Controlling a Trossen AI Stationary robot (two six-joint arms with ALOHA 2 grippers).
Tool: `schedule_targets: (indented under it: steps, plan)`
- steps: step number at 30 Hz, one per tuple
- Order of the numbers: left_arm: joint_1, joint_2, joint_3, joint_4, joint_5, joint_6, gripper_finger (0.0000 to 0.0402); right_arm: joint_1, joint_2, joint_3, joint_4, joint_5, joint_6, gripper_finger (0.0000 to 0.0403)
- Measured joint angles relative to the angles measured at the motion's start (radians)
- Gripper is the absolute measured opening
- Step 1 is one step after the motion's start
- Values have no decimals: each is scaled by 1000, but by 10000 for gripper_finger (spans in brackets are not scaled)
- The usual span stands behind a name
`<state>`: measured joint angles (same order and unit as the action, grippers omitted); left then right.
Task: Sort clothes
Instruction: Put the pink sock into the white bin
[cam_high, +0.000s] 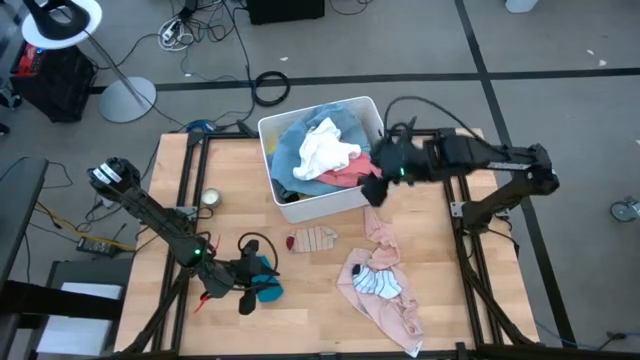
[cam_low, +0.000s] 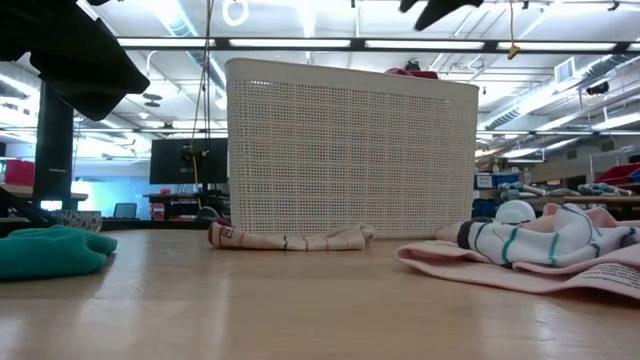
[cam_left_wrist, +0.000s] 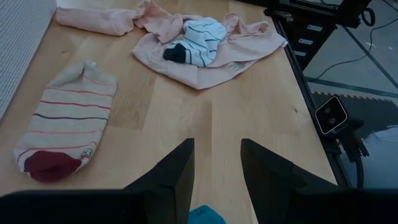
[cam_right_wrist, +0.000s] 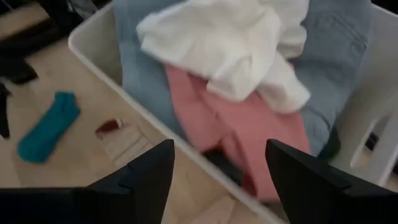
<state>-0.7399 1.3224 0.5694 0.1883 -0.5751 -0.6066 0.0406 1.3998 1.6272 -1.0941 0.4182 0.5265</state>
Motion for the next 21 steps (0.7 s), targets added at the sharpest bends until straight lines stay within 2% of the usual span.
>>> schedule_targets:
  steps: [5, 10, 16, 21]
  plan:
    - [0, 0, 0, 0, 0, 0, 136, 191, 5, -16, -96, 158, 156, 254]
    - [0, 0, 0, 0, 0, -2, 136, 332, -3, -151, -99, 231, 360, 245]
    - [0, 0, 0, 0, 0, -3, 136, 403, 6, -388, -48, 213, 619, 237]
    - [0, 0, 0, 0, -1, -7, 136, 405, 6, -598, 150, 147, 702, 235]
